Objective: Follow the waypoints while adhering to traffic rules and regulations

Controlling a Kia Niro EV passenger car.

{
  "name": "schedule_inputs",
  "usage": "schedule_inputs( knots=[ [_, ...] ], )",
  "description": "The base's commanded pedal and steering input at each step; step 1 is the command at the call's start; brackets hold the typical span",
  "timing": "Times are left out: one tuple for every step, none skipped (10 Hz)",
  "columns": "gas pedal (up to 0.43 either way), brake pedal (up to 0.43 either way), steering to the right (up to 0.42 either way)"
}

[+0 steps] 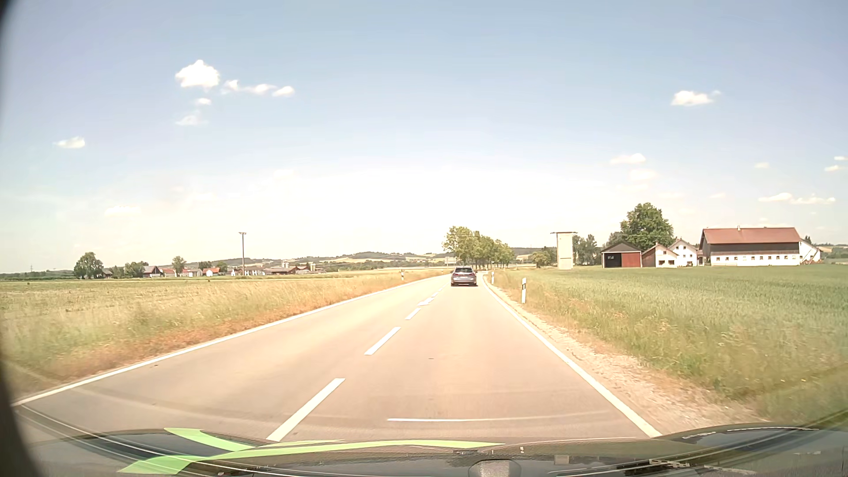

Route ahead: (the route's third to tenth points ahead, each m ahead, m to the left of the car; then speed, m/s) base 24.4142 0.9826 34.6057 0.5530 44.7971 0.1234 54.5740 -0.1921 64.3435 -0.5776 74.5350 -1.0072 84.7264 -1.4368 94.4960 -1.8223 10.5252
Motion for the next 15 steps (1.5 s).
schedule_inputs(
  knots=[
    [0.287, 0.000, 0.008],
    [0.287, 0.000, 0.008],
    [0.299, 0.000, 0.007],
    [0.311, 0.000, 0.006],
    [0.311, 0.000, 0.005],
    [0.311, 0.000, 0.004],
    [0.311, 0.000, 0.004],
    [0.287, 0.000, 0.003],
    [0.287, 0.000, 0.001],
    [0.287, 0.000, 0.000],
    [0.287, 0.000, 0.000],
    [0.299, 0.000, 0.000],
    [0.299, 0.000, 0.000],
    [0.311, 0.000, 0.000],
    [0.311, 0.000, 0.000]
  ],
)
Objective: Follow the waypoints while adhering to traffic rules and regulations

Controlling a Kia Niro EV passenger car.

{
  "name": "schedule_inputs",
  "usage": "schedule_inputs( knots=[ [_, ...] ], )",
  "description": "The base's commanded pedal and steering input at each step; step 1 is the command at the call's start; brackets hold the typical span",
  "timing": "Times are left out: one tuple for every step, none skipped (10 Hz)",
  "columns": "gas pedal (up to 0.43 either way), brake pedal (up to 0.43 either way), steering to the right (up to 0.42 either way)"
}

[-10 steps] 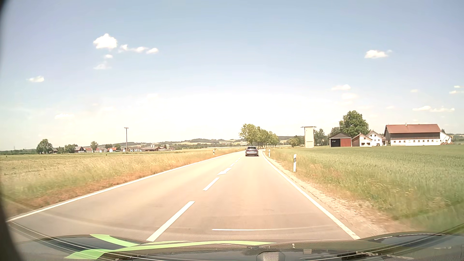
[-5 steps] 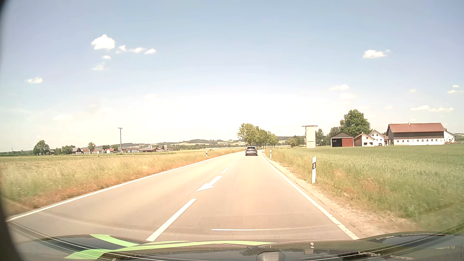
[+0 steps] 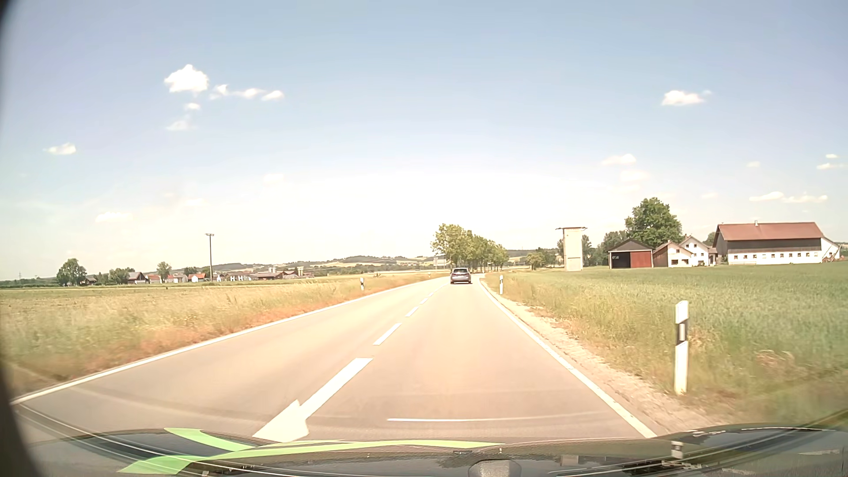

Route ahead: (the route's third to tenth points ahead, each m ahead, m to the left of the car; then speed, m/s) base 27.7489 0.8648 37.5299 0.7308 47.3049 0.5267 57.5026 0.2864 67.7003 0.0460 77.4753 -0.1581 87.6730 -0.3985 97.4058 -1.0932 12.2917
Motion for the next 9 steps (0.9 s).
schedule_inputs(
  knots=[
    [0.311, 0.000, 0.000],
    [0.311, 0.000, 0.000],
    [0.299, 0.000, 0.000],
    [0.287, 0.000, 0.000],
    [0.287, 0.000, 0.000],
    [0.299, 0.000, 0.000],
    [0.299, 0.000, 0.000],
    [0.311, 0.000, 0.000],
    [0.311, 0.000, 0.000]
  ],
)
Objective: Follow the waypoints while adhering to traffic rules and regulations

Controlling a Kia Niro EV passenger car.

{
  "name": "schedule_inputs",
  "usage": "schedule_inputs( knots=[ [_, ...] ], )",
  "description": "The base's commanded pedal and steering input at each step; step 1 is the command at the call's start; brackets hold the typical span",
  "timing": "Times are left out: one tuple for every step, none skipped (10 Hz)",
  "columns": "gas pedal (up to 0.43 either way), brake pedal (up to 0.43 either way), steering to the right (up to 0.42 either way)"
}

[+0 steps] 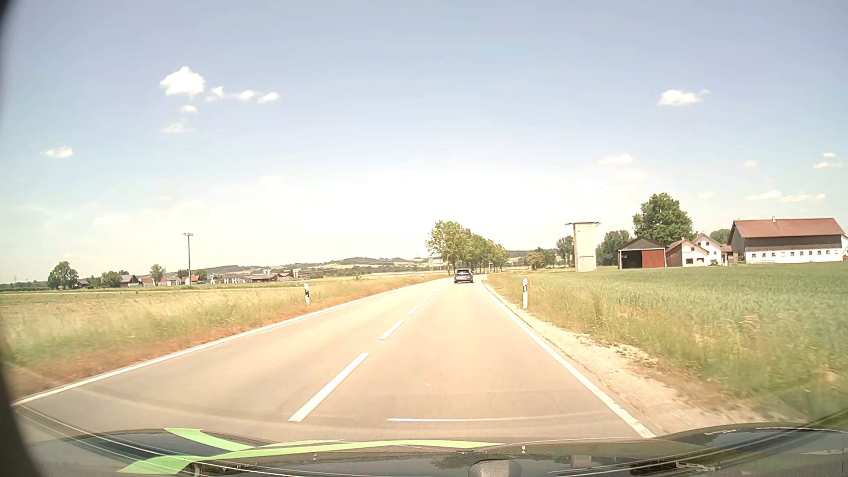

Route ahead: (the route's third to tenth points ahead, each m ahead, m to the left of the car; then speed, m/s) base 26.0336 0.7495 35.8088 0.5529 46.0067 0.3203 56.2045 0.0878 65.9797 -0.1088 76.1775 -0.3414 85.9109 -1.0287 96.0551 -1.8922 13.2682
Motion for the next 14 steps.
schedule_inputs(
  knots=[
    [0.299, 0.000, 0.000],
    [0.268, 0.000, 0.000],
    [0.260, 0.000, 0.000],
    [0.260, 0.000, 0.000],
    [0.260, 0.000, 0.000],
    [0.260, 0.000, 0.000],
    [0.268, 0.000, 0.000],
    [0.280, 0.000, 0.000],
    [0.280, 0.000, 0.000],
    [0.280, 0.000, -0.001],
    [0.268, 0.000, -0.001],
    [0.260, 0.000, -0.001],
    [0.248, 0.000, 0.001],
    [0.248, 0.000, 0.001]
  ],
)
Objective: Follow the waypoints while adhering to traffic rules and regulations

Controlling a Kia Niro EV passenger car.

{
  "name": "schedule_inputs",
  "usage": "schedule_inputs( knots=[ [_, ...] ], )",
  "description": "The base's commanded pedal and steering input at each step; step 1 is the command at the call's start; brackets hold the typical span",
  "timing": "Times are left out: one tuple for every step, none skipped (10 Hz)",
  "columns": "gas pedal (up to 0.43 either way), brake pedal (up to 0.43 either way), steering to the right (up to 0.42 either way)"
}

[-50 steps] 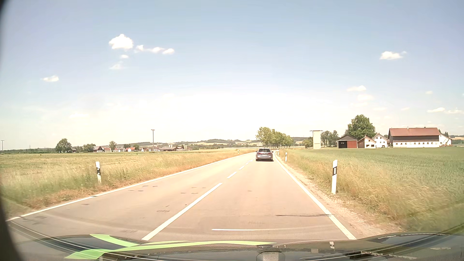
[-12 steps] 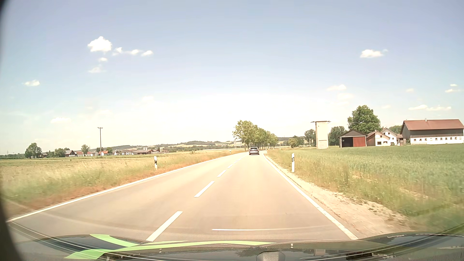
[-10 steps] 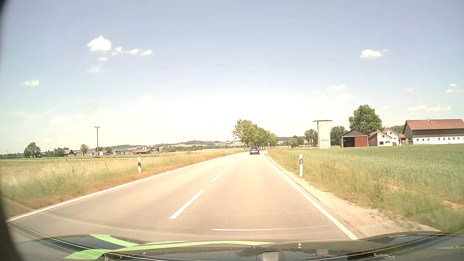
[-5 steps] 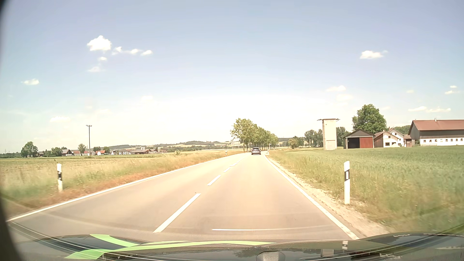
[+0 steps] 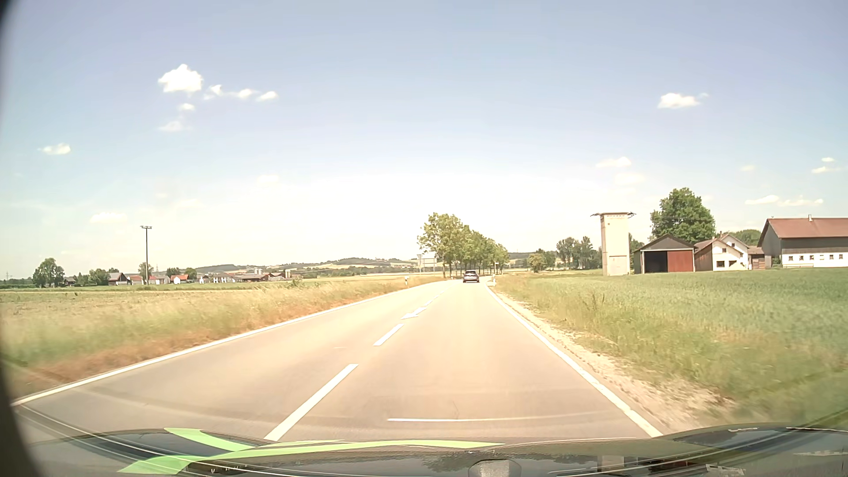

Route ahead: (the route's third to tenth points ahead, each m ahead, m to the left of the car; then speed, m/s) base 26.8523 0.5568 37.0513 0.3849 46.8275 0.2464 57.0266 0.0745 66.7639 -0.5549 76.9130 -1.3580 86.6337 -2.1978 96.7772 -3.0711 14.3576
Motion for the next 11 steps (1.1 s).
schedule_inputs(
  knots=[
    [0.248, 0.000, 0.001],
    [0.260, 0.000, 0.001],
    [0.260, 0.000, 0.001],
    [0.260, 0.000, 0.001],
    [0.248, 0.000, 0.001],
    [0.228, 0.000, 0.001],
    [0.228, 0.000, 0.001],
    [0.228, 0.000, 0.001],
    [0.240, 0.000, 0.001],
    [0.248, 0.000, 0.001],
    [0.248, 0.000, 0.001]
  ],
)
